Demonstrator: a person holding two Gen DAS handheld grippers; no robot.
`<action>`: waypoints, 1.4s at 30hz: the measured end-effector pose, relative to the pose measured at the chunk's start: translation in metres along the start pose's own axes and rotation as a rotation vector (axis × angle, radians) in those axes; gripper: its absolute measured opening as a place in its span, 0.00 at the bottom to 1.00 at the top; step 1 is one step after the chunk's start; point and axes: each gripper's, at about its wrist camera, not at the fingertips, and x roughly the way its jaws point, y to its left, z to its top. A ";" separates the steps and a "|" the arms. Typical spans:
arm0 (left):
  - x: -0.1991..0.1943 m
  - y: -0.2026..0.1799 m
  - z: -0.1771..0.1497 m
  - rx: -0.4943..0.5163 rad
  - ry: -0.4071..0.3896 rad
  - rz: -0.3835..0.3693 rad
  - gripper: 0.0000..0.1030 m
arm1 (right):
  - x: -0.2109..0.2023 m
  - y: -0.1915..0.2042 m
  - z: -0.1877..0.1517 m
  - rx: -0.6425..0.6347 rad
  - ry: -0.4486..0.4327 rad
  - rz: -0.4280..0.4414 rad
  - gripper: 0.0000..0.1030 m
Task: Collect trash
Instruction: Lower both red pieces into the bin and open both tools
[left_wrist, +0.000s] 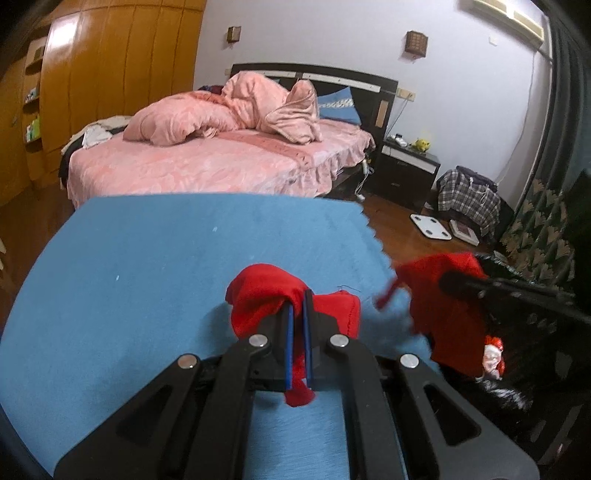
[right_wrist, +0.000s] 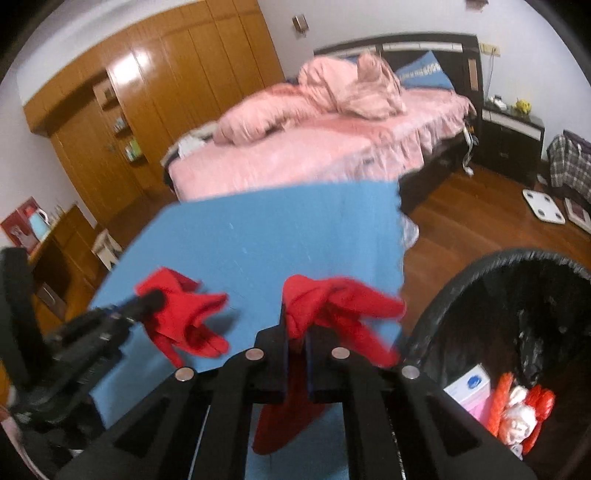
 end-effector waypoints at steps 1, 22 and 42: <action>-0.002 -0.004 0.003 0.005 -0.008 -0.005 0.04 | -0.009 0.001 0.003 -0.001 -0.019 0.004 0.06; -0.022 -0.150 0.048 0.162 -0.109 -0.244 0.04 | -0.132 -0.075 0.026 0.042 -0.195 -0.127 0.06; 0.040 -0.241 0.021 0.251 0.038 -0.425 0.27 | -0.139 -0.164 -0.014 0.137 -0.062 -0.284 0.33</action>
